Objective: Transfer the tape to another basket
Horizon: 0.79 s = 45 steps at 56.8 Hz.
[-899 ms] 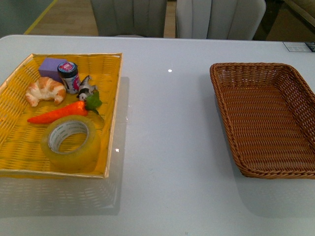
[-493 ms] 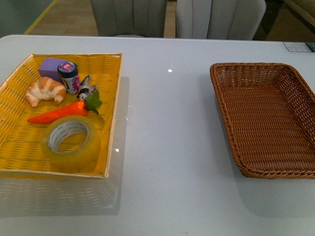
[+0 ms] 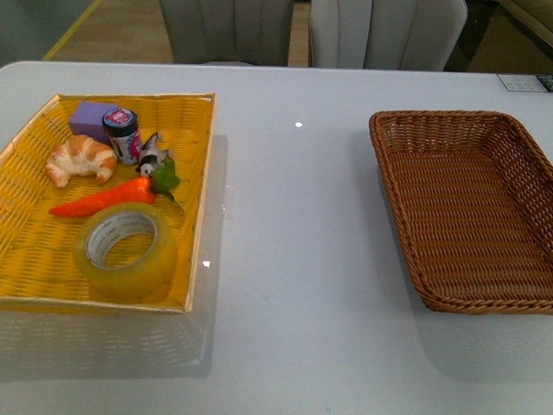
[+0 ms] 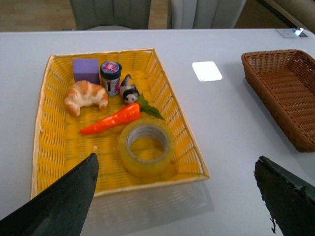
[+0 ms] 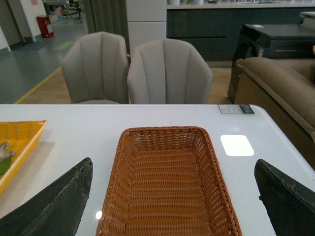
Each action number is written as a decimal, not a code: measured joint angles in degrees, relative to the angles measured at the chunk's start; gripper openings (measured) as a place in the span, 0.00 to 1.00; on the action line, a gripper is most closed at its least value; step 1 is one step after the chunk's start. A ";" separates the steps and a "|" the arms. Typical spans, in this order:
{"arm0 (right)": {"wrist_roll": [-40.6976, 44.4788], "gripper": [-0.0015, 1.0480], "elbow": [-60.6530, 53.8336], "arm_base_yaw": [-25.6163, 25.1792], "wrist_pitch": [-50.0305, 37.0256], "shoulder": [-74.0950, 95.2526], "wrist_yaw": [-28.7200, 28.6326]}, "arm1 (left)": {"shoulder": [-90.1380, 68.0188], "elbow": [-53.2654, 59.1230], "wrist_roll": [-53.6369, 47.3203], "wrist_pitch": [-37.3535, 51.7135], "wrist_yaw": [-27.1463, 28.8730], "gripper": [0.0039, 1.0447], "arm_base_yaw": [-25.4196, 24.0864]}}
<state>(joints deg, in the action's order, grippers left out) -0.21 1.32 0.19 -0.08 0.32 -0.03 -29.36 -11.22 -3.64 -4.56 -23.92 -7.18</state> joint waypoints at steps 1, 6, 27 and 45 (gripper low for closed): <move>0.00 0.91 0.00 0.00 0.00 0.00 0.00 | -2.95 -0.61 0.00 2.43 0.26 0.92 0.26; 0.00 0.91 0.00 0.00 0.00 0.00 0.02 | -16.96 -3.65 0.15 13.90 2.23 0.92 1.75; 0.00 0.91 0.00 0.00 0.00 0.00 0.02 | -68.96 -20.41 -2.97 35.36 10.54 0.92 5.92; 0.00 0.91 0.00 0.00 0.00 0.00 0.02 | -86.31 -28.09 -5.64 35.80 12.94 0.92 5.42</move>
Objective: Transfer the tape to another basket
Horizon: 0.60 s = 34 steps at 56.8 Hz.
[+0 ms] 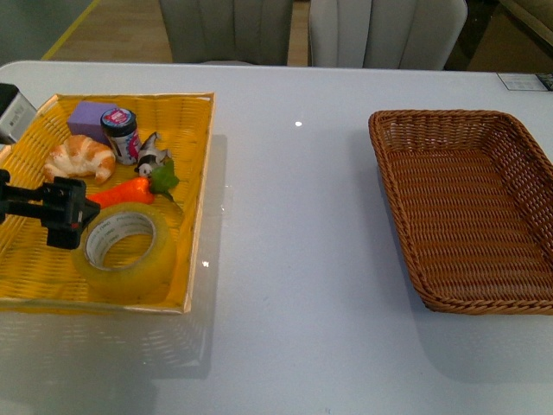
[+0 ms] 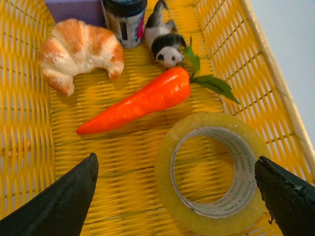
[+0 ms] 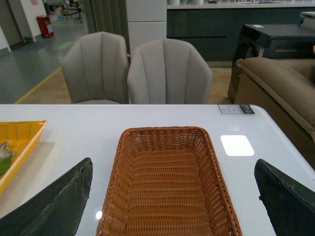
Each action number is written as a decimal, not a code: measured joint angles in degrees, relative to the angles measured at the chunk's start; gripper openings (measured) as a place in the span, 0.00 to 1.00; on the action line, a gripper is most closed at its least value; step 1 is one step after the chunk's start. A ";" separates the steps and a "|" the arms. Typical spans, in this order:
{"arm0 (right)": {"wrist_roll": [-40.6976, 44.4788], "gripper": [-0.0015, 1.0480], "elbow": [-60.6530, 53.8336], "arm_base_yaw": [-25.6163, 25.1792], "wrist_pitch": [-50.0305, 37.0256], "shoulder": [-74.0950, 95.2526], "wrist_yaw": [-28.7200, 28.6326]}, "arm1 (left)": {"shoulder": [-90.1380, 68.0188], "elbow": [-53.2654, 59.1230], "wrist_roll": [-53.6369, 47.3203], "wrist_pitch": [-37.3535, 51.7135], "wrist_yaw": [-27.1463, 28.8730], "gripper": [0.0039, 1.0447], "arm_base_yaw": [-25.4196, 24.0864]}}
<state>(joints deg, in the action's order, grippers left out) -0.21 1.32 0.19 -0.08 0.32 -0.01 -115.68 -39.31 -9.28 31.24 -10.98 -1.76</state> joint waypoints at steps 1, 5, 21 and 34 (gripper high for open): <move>0.00 0.91 0.00 0.00 0.00 0.00 0.00 | -0.28 -0.09 -0.11 0.00 0.07 0.92 0.00; 0.00 0.91 0.00 0.00 0.00 0.00 0.00 | -2.32 -0.63 -0.85 0.02 0.26 0.92 0.00; 0.00 0.91 0.00 0.00 0.00 0.00 -0.02 | -10.16 -5.97 -3.08 -1.88 2.10 0.92 0.48; 0.00 0.91 0.00 0.00 0.00 0.00 -0.02 | -13.09 -8.94 -3.45 -4.46 3.91 0.92 1.64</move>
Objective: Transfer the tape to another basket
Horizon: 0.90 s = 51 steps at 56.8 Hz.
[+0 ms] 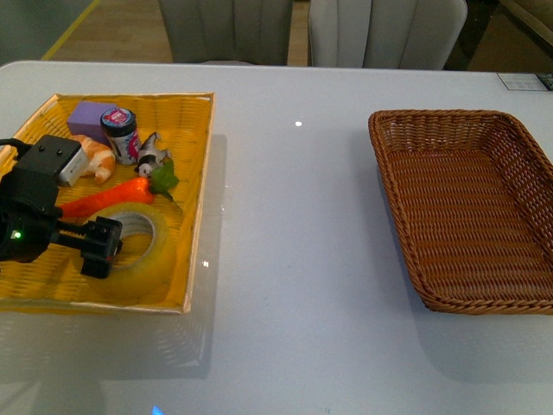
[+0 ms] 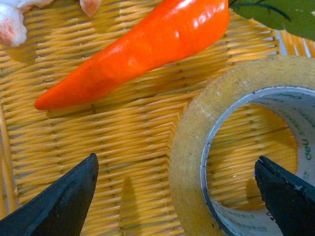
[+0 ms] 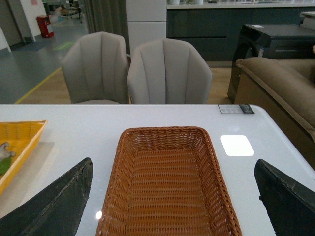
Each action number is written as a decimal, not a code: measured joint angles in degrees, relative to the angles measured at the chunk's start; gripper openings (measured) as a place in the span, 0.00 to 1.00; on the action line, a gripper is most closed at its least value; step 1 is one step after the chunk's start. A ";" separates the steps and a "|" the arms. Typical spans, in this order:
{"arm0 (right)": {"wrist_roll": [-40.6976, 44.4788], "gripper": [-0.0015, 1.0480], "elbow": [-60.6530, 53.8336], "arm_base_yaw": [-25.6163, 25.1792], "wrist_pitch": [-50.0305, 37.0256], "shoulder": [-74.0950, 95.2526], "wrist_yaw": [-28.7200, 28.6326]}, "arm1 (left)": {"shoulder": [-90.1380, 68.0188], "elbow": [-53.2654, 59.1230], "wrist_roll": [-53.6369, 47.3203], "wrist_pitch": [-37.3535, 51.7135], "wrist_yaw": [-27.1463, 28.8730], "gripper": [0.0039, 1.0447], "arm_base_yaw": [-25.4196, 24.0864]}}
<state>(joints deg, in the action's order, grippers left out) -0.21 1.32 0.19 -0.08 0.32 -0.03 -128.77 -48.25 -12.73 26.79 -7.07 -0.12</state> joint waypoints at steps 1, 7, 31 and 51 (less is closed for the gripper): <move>0.00 0.91 0.00 0.00 0.00 0.00 0.02 | -0.20 -0.17 -0.15 -0.22 0.15 0.92 0.11; 0.00 0.91 0.00 0.00 0.00 0.00 0.00 | -1.29 -0.96 -0.35 -0.70 1.11 0.91 0.57; 0.00 0.91 0.00 0.00 0.00 0.00 0.02 | -2.40 -2.80 1.66 -2.51 2.08 0.29 0.79; 0.00 0.91 0.00 0.00 0.00 0.00 0.02 | 5.55 -1.86 4.39 -4.90 -1.09 0.15 -2.71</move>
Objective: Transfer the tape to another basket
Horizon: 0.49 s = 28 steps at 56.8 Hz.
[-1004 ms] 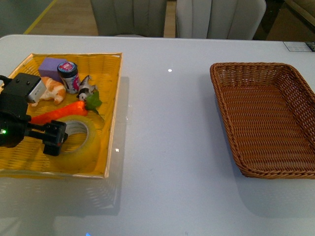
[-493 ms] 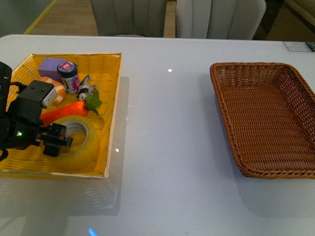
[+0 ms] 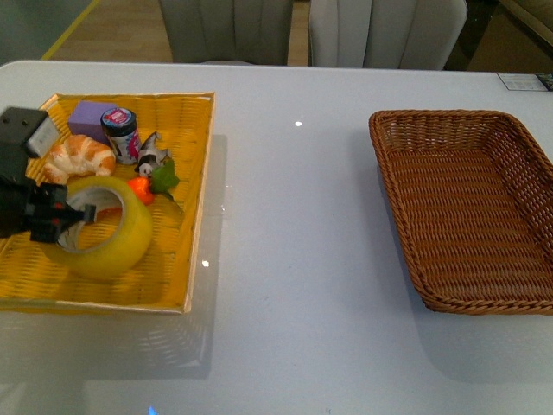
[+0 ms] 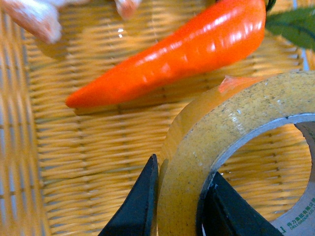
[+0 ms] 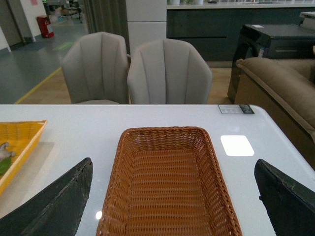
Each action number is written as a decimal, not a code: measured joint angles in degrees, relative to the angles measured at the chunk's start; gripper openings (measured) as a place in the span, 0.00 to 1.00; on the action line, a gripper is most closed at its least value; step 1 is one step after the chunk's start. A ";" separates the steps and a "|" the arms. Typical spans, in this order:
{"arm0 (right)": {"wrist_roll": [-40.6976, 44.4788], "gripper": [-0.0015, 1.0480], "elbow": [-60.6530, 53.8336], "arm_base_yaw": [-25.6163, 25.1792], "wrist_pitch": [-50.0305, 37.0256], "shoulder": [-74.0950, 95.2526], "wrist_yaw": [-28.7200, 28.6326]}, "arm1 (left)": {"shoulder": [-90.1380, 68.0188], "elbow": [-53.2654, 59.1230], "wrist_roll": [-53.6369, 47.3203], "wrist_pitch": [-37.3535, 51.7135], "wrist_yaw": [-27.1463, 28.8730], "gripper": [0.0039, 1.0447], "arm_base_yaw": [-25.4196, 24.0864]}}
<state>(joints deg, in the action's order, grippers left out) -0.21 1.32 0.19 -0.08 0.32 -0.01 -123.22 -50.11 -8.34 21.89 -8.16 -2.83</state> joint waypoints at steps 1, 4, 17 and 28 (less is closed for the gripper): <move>0.00 0.91 0.00 0.00 0.00 0.00 0.00 | 1.03 0.00 0.33 -0.37 -0.33 0.15 -0.11; 0.00 0.91 0.00 0.00 0.00 0.00 0.00 | 3.19 0.00 1.09 -1.22 -1.09 0.15 -0.24; 0.00 0.91 0.00 0.00 0.00 0.00 0.00 | 14.71 -0.35 7.43 -6.01 -3.72 0.15 4.85; 0.00 0.91 0.00 0.00 0.00 0.00 0.00 | 19.78 -4.37 13.62 -8.96 -2.93 0.15 15.58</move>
<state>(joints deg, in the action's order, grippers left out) -0.21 1.32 0.19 -0.08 0.32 -0.01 -103.44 -54.48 5.28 12.93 -11.09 12.75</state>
